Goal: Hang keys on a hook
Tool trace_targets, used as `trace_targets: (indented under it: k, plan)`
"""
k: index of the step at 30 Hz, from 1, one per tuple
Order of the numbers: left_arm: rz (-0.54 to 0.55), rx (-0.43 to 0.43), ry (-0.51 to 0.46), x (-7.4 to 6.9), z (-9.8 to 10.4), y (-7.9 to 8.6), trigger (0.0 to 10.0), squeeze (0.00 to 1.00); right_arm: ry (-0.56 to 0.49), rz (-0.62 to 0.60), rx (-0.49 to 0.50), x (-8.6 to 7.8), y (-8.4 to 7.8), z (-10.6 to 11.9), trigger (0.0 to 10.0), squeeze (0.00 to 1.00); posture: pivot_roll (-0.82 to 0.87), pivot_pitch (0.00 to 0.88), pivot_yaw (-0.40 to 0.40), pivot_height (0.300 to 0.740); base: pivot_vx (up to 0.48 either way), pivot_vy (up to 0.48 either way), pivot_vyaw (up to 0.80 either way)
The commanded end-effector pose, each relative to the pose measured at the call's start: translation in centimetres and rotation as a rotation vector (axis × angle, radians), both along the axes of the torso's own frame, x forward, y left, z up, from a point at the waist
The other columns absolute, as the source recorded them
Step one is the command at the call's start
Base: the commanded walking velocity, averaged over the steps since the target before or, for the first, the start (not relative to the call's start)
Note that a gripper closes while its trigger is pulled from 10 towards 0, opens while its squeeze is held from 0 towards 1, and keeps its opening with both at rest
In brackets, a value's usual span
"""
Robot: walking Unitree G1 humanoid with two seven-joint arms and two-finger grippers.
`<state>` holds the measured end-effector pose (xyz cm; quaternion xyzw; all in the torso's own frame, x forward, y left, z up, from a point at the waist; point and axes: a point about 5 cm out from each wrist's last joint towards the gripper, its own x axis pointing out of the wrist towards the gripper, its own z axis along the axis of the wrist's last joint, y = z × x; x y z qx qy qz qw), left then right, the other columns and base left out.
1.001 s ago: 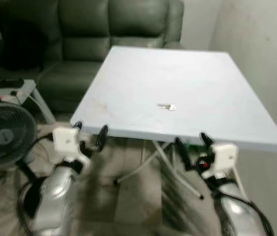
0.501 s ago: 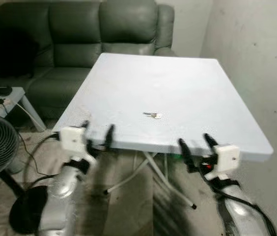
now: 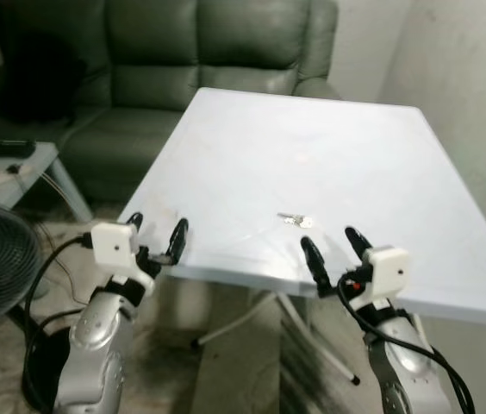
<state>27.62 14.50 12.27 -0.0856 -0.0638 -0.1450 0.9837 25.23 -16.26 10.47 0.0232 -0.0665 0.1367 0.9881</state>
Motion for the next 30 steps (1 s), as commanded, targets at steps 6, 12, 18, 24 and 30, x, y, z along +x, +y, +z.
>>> trace_targets:
  k: [6, 12, 18, 24, 30]
  plan:
    - [0.019, 0.027, 0.014, -0.28, -0.32, 0.73, 10.0, 0.00, 0.000, 0.003, 0.016, -0.06, 0.21, 0.08, 10.0, 0.00, -0.05, 0.000, -0.004, 0.740, 0.000, 0.433, 0.00]
    - [0.024, 0.018, 0.019, -0.34, -0.39, 0.72, 10.0, 0.00, 0.002, 0.003, 0.016, -0.09, 0.15, 0.11, 10.0, 0.00, -0.05, 0.000, -0.006, 0.740, 0.281, 0.379, 0.00]
    - [0.029, 0.026, 0.013, -0.36, -0.37, 0.83, 10.0, 0.00, 0.005, 0.004, 0.016, -0.22, 0.16, 0.06, 10.0, 0.00, -0.05, 0.000, -0.008, 0.740, 0.322, 0.279, 0.00]
    - [0.032, 0.024, 0.015, -0.36, -0.40, 0.84, 10.0, 0.00, 0.006, 0.004, 0.015, -0.26, 0.11, 0.08, 10.0, 0.00, -0.05, 0.000, -0.008, 0.740, 0.434, 0.000, 0.00]
    - [0.019, 0.049, 0.036, -0.46, -0.72, 0.46, 10.0, 0.00, 0.010, 0.006, 0.012, -0.40, 0.10, -0.04, 10.0, 0.00, -0.05, 0.000, -0.008, 0.740, 0.147, 0.000, 0.00]
